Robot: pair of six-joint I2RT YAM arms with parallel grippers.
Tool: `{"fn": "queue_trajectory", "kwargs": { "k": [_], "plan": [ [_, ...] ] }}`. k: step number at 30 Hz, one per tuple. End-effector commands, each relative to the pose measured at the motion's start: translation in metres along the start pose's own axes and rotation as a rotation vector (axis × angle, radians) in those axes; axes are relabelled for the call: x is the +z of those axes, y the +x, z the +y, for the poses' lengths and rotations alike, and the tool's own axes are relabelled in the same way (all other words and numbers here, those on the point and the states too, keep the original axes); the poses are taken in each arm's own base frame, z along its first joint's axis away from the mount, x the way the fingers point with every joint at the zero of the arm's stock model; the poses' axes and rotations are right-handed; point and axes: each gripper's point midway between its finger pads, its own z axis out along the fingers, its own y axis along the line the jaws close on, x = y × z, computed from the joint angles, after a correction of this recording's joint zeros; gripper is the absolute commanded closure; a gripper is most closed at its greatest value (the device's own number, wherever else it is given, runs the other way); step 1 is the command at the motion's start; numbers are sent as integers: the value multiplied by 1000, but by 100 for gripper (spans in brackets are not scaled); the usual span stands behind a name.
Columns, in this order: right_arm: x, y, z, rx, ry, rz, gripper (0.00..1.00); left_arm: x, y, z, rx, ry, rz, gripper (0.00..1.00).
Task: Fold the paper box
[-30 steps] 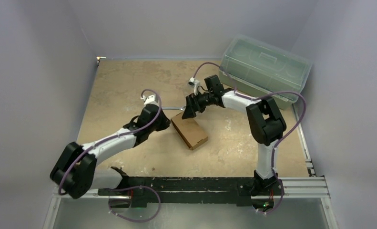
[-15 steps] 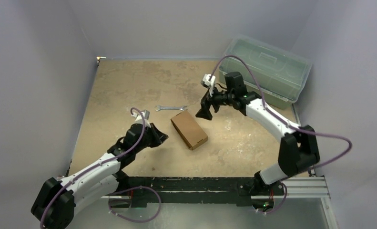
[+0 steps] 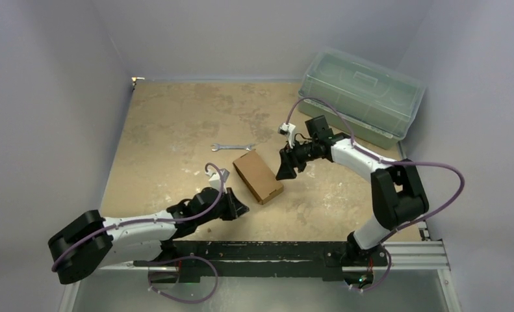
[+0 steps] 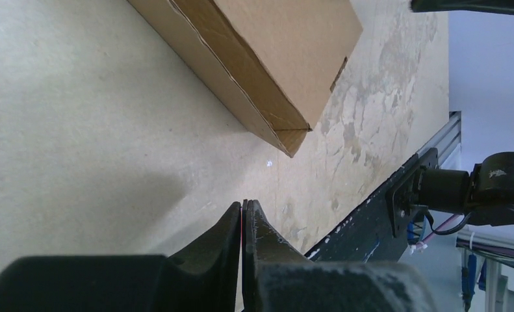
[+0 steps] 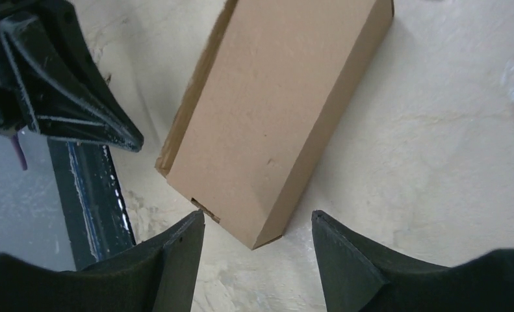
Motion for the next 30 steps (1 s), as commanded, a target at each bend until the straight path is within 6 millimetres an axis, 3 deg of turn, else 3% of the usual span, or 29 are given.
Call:
{"fn": "queue_trajectory", "kwargs": {
  "k": [1,11,14,22,26,30],
  "plan": [
    [11,14,-4,170,10,24,36,11,-5,-19,-39,51,-67,99],
    [26,34,-3,295,-40,59,38,38,0,-32,-25,50,-46,100],
    [28,38,-3,313,-50,66,43,47,-4,-39,5,42,-41,100],
    [36,44,3,294,-37,95,56,86,-24,-79,82,31,-30,100],
    [37,44,0,285,-10,102,56,98,-34,-76,112,-55,-40,100],
    [29,32,-6,244,10,87,47,90,-36,-83,134,-28,-30,100]
  ]
}}
